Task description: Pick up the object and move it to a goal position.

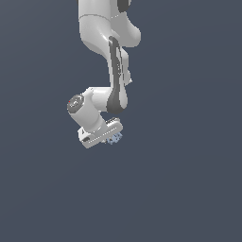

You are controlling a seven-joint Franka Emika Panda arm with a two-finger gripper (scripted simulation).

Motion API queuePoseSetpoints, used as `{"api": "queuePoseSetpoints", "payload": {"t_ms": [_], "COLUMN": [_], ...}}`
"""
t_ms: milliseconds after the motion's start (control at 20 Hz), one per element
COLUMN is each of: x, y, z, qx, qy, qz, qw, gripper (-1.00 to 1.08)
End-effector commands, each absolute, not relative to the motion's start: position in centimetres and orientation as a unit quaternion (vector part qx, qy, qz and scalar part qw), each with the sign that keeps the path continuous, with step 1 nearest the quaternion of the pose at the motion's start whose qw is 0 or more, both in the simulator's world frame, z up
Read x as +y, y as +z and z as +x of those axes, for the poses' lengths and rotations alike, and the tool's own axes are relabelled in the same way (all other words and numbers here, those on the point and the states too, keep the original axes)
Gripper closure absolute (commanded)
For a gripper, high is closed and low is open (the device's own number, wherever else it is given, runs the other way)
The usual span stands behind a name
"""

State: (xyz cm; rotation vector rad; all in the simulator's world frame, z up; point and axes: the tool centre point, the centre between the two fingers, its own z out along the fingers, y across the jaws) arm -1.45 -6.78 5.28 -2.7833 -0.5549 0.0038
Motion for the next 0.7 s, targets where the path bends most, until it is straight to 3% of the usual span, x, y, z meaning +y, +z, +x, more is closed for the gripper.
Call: {"api": "queuePoseSetpoints", "payload": {"t_ms": [0, 650], "x": [-6.6, -4.8], "y": [6.7, 21.0], "z": [-0.3, 7.8], "qx": [-0.187, -0.123], "qy": [-0.018, -0.193], "qz": [-0.972, -0.972], "qw": [0.142, 0.053], "gripper": [1.08, 1.08]}}
